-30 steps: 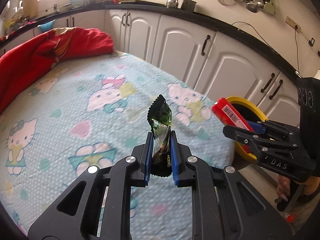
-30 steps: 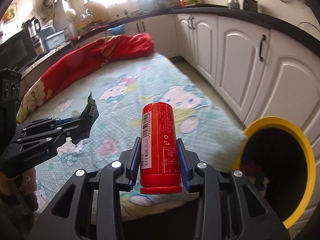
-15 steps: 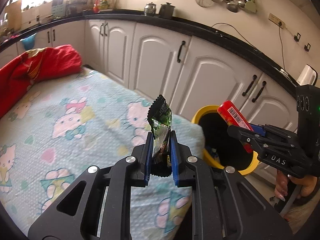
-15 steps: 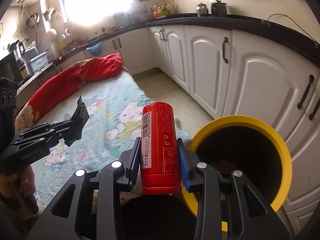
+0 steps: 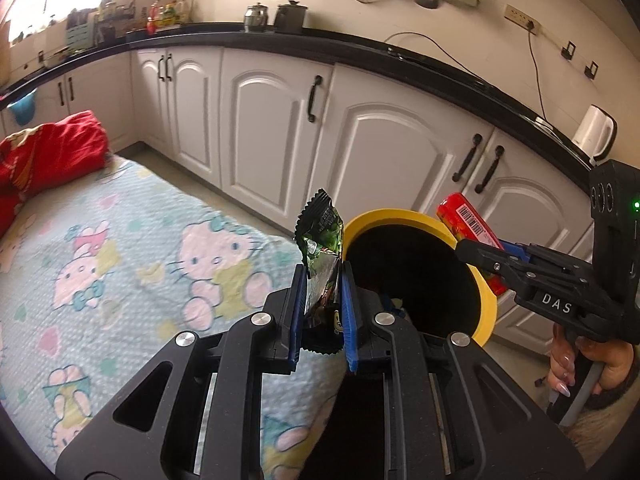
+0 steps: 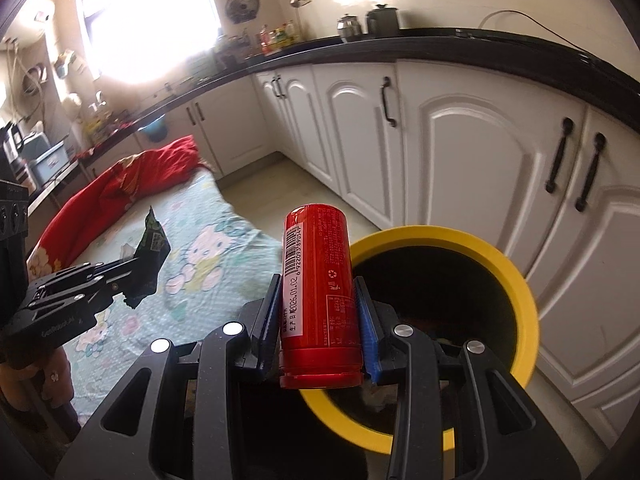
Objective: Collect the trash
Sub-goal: 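Lift and carry the green bag and red cylinder with both tools over the bin, then open both tools to drop the green bag and red cylinder into the bin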
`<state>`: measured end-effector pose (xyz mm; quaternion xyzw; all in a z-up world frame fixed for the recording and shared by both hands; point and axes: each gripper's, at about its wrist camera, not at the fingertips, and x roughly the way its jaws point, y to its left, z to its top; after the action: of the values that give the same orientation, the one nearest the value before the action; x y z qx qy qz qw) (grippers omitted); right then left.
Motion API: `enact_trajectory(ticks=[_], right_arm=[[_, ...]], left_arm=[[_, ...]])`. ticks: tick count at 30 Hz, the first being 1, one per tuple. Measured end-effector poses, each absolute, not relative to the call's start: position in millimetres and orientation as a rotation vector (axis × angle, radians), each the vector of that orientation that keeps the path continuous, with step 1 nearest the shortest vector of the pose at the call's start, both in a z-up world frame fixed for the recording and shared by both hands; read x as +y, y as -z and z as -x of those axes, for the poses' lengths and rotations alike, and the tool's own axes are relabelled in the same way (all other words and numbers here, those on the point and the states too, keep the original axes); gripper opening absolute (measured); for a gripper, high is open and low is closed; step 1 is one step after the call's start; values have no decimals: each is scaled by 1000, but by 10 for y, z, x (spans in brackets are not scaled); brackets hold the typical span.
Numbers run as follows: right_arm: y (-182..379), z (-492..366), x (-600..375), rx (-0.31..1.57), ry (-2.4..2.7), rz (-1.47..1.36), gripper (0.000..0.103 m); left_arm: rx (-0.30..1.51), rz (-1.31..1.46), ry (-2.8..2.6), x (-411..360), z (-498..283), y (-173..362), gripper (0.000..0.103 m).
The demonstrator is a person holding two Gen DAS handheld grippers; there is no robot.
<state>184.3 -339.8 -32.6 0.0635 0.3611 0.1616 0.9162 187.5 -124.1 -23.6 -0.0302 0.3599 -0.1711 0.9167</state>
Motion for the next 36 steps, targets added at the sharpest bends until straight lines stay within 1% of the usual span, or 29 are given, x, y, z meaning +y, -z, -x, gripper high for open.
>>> enact_trajectory(ticks=[21, 36], right_arm=[[672, -1837, -3987, 799, -191, -211, 33], [1017, -1888, -4032, 877, -167, -218, 33]], left_arm=[[790, 5, 461, -1978, -2134, 441, 11], [848, -26, 497, -2337, -2347, 663, 12]])
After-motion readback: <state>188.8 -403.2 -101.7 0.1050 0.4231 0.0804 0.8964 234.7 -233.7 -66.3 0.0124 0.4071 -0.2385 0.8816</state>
